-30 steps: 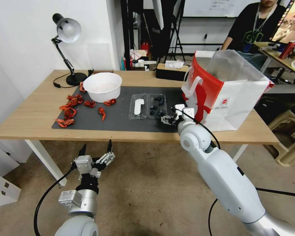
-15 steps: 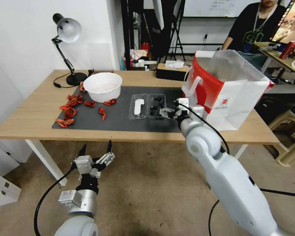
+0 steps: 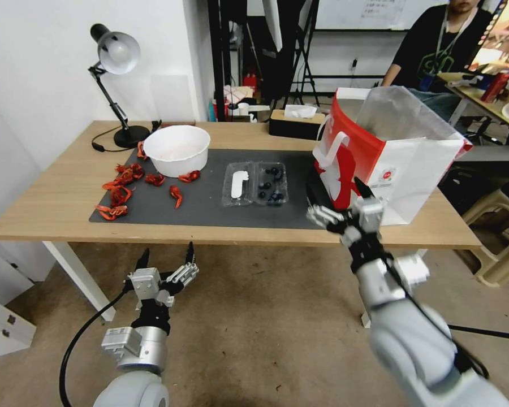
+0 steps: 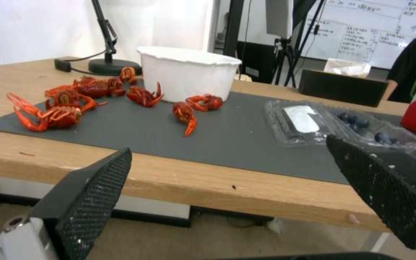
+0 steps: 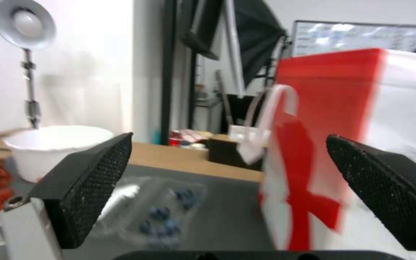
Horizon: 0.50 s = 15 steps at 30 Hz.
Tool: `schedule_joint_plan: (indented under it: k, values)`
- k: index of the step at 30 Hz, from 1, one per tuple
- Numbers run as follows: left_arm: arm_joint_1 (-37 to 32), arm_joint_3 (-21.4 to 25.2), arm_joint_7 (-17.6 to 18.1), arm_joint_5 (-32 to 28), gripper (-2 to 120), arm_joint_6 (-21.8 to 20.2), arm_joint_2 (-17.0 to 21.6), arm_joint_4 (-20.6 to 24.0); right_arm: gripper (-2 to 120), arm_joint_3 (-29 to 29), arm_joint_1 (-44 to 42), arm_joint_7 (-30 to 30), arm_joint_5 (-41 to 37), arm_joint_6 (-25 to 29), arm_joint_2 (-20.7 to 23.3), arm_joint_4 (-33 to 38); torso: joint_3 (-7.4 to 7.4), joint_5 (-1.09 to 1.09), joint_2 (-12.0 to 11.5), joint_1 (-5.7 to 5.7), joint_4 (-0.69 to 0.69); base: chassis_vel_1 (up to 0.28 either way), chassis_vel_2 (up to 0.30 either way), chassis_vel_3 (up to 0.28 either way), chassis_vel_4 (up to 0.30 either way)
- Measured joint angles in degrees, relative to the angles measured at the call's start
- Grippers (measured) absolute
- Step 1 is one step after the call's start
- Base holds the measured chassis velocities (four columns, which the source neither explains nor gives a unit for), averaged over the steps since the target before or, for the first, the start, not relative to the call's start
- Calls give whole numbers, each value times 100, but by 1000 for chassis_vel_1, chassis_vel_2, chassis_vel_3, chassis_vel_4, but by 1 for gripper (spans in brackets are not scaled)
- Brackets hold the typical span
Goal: Close the takeout container lid, then place the container into the takeout bag.
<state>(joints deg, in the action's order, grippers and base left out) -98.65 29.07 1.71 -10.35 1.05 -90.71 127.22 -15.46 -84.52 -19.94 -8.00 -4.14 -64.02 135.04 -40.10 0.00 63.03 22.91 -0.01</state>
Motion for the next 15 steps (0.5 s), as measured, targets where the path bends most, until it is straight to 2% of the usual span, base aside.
schedule_joint_plan:
  k: [7,10,15]
  values:
    - [-9,-1,6,-12,100,-1,16,16,100,139,-870,-388,493,507,-191,-32,0,0,0,0,1,0,0,0,0]
    - [-21,-1,10,-17,100,1,32,34,100,363,-1256,-559,724,818,-290,-251,0,0,0,0,1,0,0,0,0]
    - [-31,0,15,-22,100,6,45,47,100,532,-1347,-641,851,928,-421,-405,-1,0,0,0,1,0,0,0,0]
